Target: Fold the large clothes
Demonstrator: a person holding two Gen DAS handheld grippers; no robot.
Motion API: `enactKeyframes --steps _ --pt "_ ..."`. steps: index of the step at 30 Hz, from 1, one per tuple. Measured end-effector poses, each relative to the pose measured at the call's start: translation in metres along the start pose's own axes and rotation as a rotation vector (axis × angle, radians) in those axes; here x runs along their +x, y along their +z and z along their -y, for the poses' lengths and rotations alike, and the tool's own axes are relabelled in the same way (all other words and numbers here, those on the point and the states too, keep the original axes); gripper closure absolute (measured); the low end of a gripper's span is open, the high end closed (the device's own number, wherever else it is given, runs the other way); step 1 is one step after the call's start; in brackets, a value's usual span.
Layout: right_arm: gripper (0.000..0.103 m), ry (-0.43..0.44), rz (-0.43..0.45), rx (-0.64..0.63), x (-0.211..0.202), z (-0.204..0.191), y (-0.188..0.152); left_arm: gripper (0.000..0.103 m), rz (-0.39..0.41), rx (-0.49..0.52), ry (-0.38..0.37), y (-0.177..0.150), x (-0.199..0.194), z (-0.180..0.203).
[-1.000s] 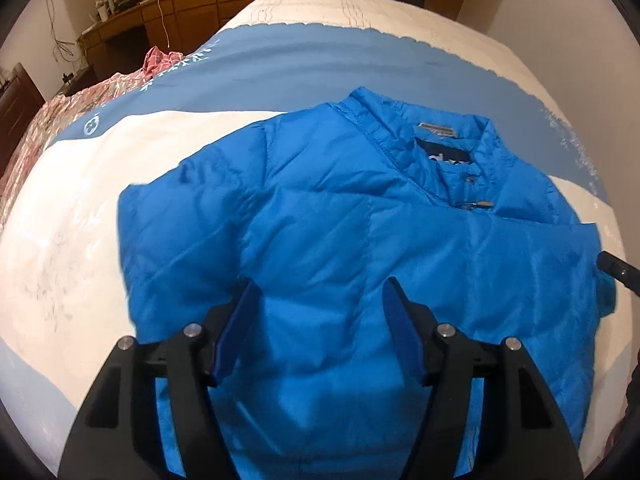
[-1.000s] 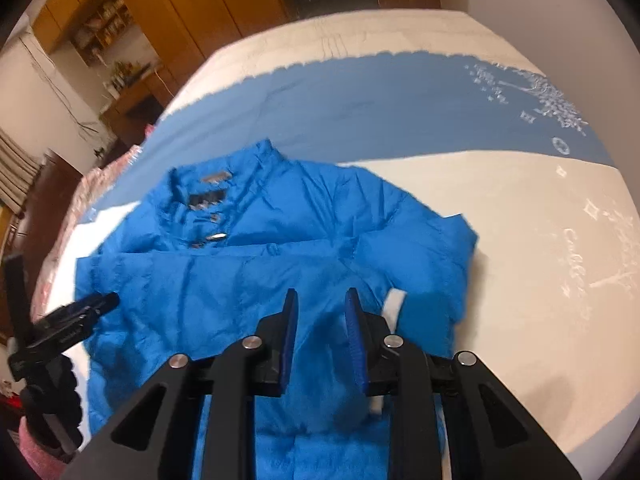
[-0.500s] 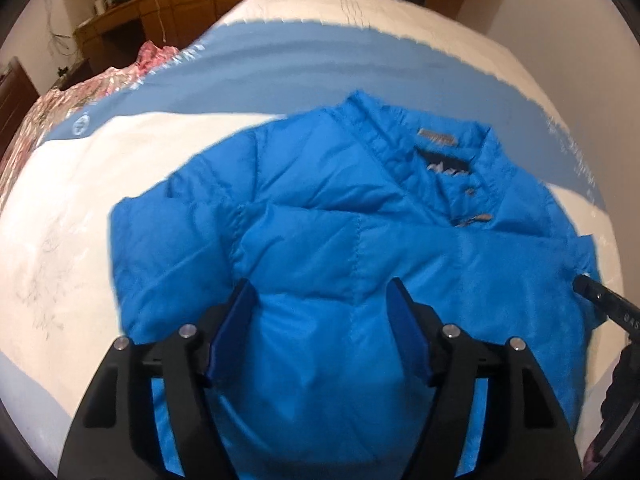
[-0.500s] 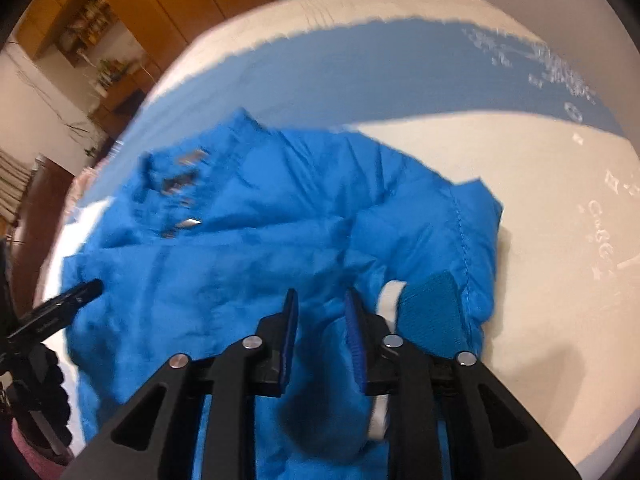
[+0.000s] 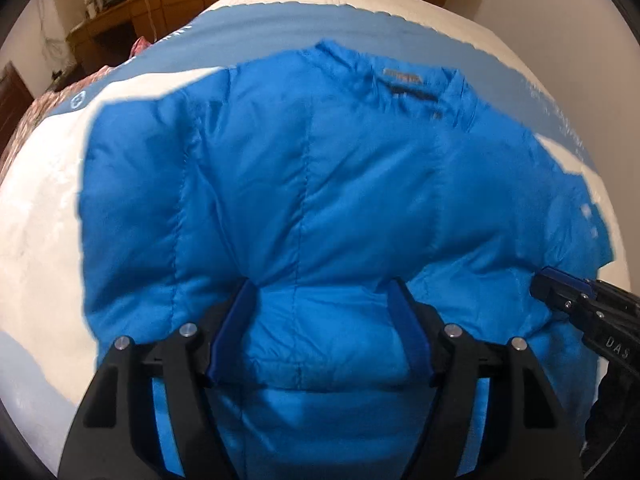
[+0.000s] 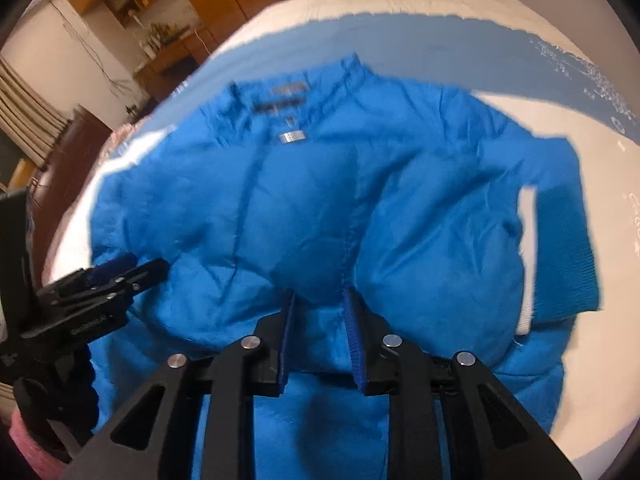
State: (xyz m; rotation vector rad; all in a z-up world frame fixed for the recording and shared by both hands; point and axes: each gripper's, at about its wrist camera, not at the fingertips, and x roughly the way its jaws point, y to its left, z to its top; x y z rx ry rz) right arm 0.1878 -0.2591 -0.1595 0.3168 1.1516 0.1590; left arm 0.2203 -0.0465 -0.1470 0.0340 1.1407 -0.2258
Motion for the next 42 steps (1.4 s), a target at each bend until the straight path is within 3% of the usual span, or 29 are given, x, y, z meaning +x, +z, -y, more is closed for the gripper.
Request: enactKeyframes --steps 5,11,14,22,24,27,29,32,38,42 --pt "0.081 0.034 0.001 0.022 -0.001 0.009 0.000 0.034 0.001 0.000 0.004 0.000 0.000 0.001" --pt "0.078 0.082 0.039 -0.018 -0.036 -0.003 -0.009 0.034 0.021 0.012 -0.034 -0.008 -0.030 0.007" --pt "0.079 0.035 -0.002 -0.033 -0.021 -0.005 -0.013 0.032 -0.003 0.046 -0.007 -0.015 -0.019 0.011" --pt "0.081 0.072 -0.029 -0.018 -0.002 0.004 -0.013 0.031 -0.028 0.037 -0.035 -0.012 -0.004 0.007" --pt "0.082 0.084 -0.034 0.002 -0.012 0.006 -0.013 0.031 -0.041 0.029 -0.046 -0.012 -0.014 0.004" --pt "0.076 0.122 0.039 -0.030 -0.058 0.003 -0.030 0.028 -0.014 0.011 -0.071 -0.020 -0.044 -0.007" --pt "0.073 0.128 0.053 -0.042 -0.079 0.005 -0.044 0.020 0.008 0.001 -0.059 -0.034 -0.070 -0.021" --pt "0.066 0.114 0.055 -0.026 -0.107 0.018 -0.078 0.019 -0.001 -0.022 -0.011 -0.067 -0.099 -0.049" --pt "0.052 0.087 0.015 0.073 -0.147 0.059 -0.161 0.019 -0.120 -0.173 0.033 -0.163 -0.128 -0.114" --pt "0.042 0.123 -0.038 0.142 -0.157 0.079 -0.207 0.019 -0.172 -0.266 -0.007 -0.220 -0.143 -0.136"
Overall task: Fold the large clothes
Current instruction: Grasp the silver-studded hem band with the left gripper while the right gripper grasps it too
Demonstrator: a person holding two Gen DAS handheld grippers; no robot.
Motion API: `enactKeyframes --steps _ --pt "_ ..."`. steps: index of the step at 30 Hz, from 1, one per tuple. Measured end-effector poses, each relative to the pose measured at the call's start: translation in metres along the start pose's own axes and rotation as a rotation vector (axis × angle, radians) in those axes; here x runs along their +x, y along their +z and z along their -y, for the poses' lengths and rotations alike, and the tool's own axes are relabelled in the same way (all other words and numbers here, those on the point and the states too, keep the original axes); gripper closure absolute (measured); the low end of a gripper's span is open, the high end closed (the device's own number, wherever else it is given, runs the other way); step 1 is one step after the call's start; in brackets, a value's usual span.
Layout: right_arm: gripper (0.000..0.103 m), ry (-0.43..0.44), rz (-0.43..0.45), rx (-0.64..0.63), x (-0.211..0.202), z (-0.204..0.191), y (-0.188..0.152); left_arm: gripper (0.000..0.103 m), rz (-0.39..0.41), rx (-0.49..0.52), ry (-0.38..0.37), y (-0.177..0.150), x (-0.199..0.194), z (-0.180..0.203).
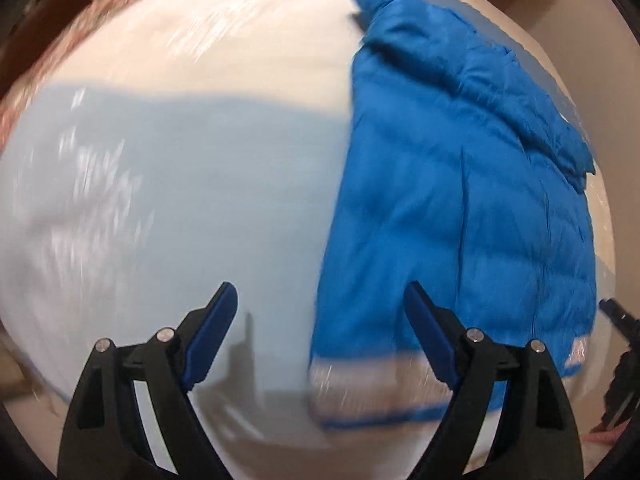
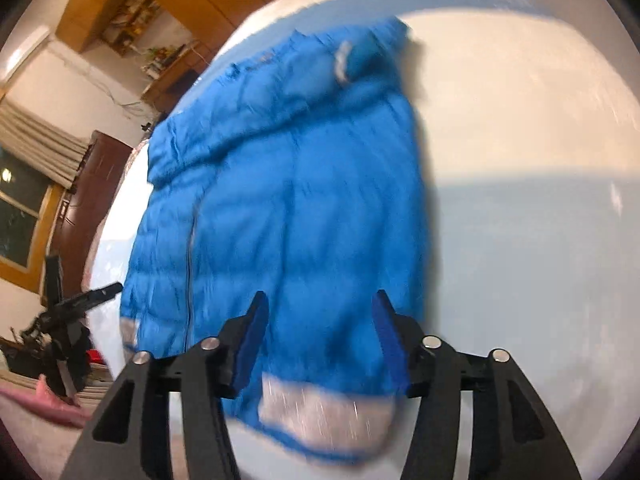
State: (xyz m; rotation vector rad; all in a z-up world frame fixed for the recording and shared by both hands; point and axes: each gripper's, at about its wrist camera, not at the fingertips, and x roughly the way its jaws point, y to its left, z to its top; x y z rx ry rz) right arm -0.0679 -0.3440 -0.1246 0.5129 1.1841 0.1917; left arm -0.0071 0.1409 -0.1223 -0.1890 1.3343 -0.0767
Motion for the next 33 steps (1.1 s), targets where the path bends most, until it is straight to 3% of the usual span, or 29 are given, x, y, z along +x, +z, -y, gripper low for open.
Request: enactKeyframes --steps 3,5,10,13,15,16,18,21,26,33 --pt "0.037 0.004 -0.038 0.040 0.003 0.014 -0.022 0.019 -0.024 -0.021 -0.050 -0.025 0.003 -0.007" --pt "0.036 0.066 -0.064 0.076 0.011 0.023 -0.033 0.019 -0.035 -0.022 -0.073 -0.035 0.008 -0.005" --pt "0.035 0.099 -0.075 0.104 0.028 0.031 -0.041 0.020 -0.047 -0.038 -0.073 -0.044 0.023 -0.003" --pt "0.035 0.126 -0.074 0.099 0.029 0.029 -0.043 0.031 -0.045 -0.030 -0.103 -0.047 0.021 0.002" --pt "0.046 0.147 -0.090 0.091 0.030 0.027 -0.045 0.049 -0.053 -0.041 -0.136 -0.048 0.022 0.003" --pt "0.050 0.148 -0.097 0.084 0.033 0.026 -0.046 0.053 -0.059 -0.056 -0.168 -0.049 0.023 0.003" --pt "0.072 0.169 -0.112 0.093 0.037 0.027 -0.044 0.063 -0.057 -0.065 -0.183 -0.049 0.023 0.003" --pt "0.088 0.225 -0.113 0.137 0.036 0.034 -0.044 0.088 -0.044 -0.076 -0.212 -0.049 0.020 0.002" --pt "0.092 0.246 -0.098 0.078 0.018 0.026 -0.046 0.092 0.000 -0.090 -0.242 -0.054 0.001 -0.004" --pt "0.092 0.194 -0.158 0.069 0.025 0.031 -0.056 0.090 -0.040 -0.037 -0.180 -0.065 0.015 0.000"
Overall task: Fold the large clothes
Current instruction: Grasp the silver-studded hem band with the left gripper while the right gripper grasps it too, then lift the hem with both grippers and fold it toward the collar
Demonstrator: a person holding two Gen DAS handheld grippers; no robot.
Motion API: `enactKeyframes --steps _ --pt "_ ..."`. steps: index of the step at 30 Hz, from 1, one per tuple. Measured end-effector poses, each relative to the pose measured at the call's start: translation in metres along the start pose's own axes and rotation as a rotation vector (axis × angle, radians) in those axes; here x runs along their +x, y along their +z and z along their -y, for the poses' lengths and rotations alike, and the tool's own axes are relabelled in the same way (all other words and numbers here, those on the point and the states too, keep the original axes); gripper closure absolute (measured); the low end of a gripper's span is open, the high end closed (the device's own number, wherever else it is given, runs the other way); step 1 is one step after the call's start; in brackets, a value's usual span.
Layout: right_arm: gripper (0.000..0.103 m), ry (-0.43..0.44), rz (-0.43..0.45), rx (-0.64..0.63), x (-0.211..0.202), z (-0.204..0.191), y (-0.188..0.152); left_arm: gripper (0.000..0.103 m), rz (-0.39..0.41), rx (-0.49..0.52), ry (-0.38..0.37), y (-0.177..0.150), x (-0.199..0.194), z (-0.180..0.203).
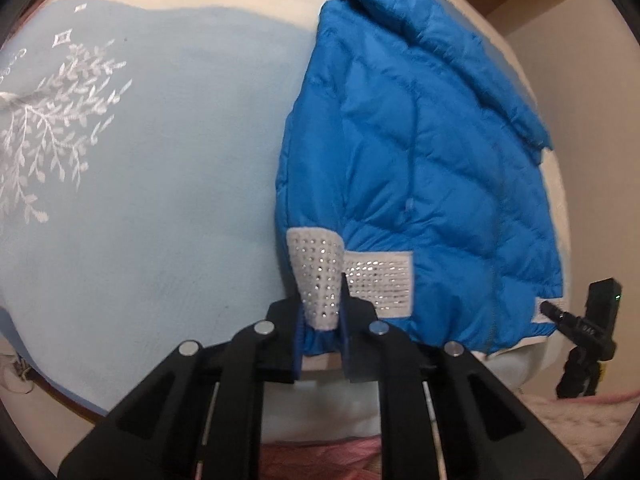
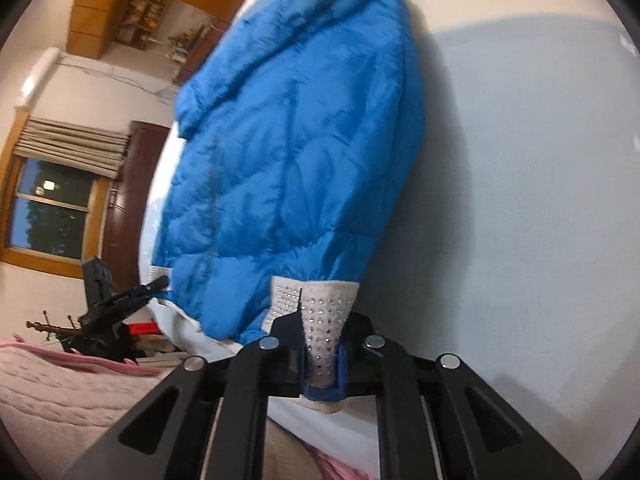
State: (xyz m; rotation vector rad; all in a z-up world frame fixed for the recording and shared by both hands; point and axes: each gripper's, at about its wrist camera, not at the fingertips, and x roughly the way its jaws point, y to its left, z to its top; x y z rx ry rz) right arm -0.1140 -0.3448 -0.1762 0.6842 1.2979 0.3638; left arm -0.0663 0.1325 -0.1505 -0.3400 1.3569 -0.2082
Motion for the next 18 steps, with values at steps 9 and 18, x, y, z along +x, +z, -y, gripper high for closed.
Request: enactKeyframes --steps 9,18 --pt "0.093 -0.010 0.008 -0.013 -0.004 -0.013 0.010 0.091 -0.010 -0.010 -0.025 0.024 -0.010 0.003" --pt "0.093 0.048 0.164 -0.109 -0.061 -0.066 0.062 0.091 0.157 0.084 -0.115 0.078 -0.073 0.041"
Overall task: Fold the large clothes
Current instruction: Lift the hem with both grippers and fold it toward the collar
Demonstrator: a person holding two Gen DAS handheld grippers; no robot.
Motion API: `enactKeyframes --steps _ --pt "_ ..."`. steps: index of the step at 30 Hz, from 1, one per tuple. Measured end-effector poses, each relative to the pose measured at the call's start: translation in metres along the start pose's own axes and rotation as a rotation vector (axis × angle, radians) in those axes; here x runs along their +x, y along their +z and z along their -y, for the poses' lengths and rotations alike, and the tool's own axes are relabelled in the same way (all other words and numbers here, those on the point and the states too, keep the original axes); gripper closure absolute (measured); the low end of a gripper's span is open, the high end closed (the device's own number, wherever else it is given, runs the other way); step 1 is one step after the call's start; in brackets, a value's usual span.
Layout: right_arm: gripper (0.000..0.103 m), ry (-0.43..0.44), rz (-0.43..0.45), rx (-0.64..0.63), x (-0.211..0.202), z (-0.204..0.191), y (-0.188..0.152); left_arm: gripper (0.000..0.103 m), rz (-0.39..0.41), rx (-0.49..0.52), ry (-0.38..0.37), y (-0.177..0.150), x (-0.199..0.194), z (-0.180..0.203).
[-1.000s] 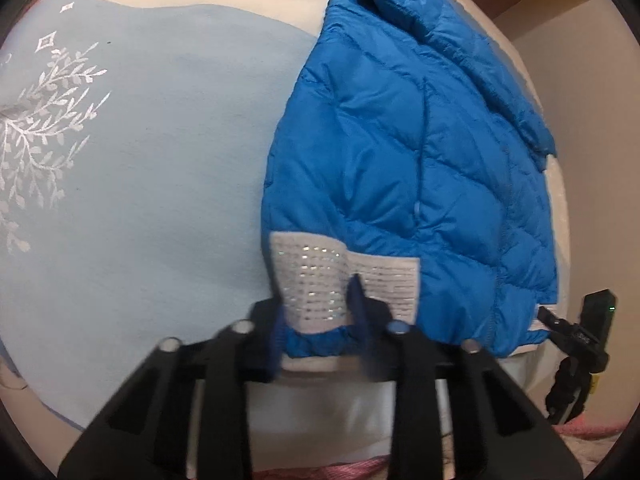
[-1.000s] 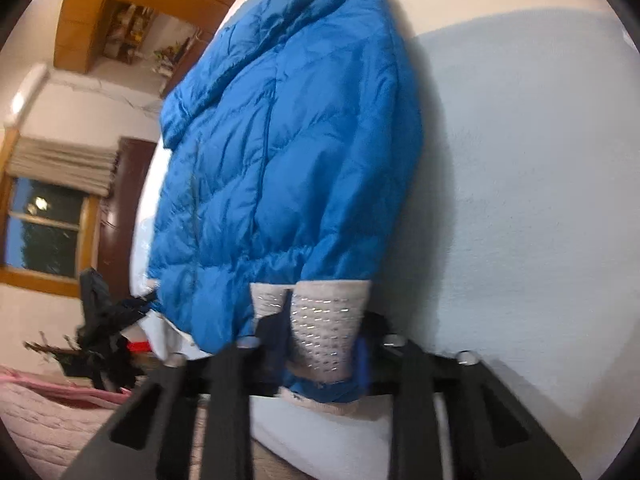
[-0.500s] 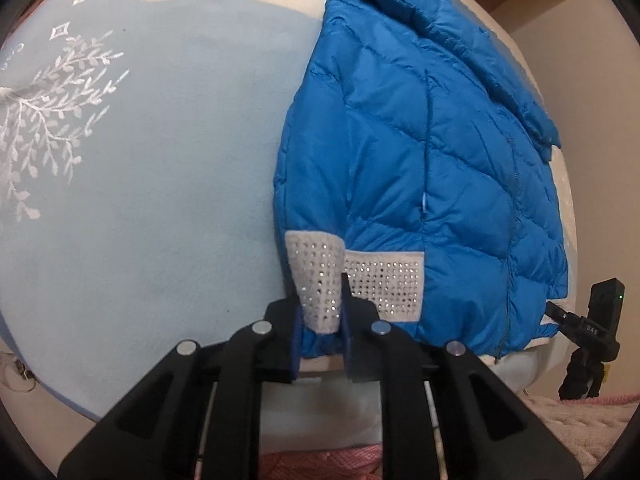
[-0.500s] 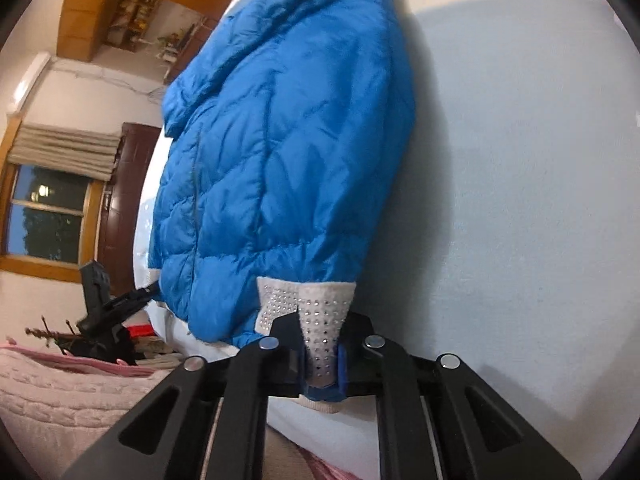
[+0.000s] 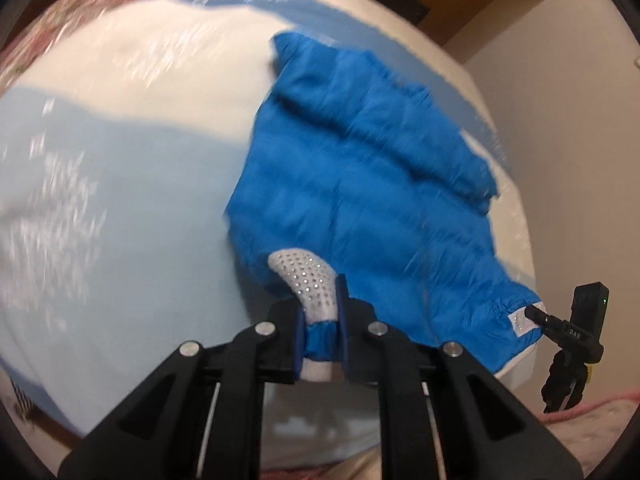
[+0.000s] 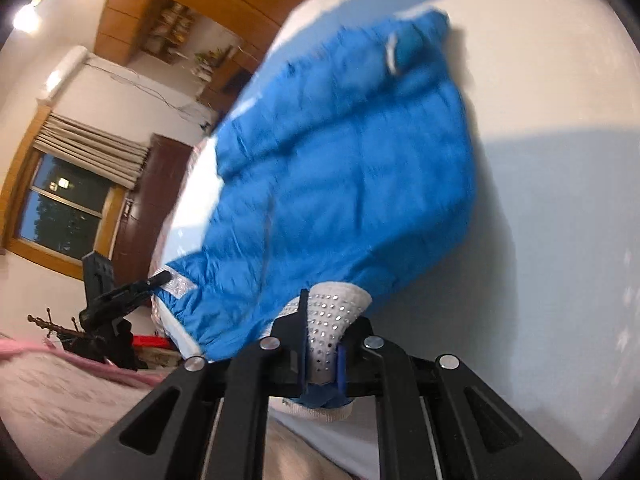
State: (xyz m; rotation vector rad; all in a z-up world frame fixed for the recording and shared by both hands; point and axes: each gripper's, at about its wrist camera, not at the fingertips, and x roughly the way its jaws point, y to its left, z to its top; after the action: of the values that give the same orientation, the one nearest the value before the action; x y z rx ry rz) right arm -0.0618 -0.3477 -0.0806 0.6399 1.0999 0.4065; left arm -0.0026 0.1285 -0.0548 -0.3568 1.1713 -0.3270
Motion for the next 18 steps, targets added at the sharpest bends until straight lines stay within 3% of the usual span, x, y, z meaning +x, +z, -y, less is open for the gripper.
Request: enactKeyframes --steps 6,18 --pt "0.093 0.011 0.024 0.006 -0.001 -0.009 0.061 0.091 0.058 -0.001 -0.092 0.068 0.013 0.007" --pt "0.093 0.073 0.087 0.097 0.020 0.018 0.186 0.091 0.146 0.062 -0.149 0.204 0.062 0.045"
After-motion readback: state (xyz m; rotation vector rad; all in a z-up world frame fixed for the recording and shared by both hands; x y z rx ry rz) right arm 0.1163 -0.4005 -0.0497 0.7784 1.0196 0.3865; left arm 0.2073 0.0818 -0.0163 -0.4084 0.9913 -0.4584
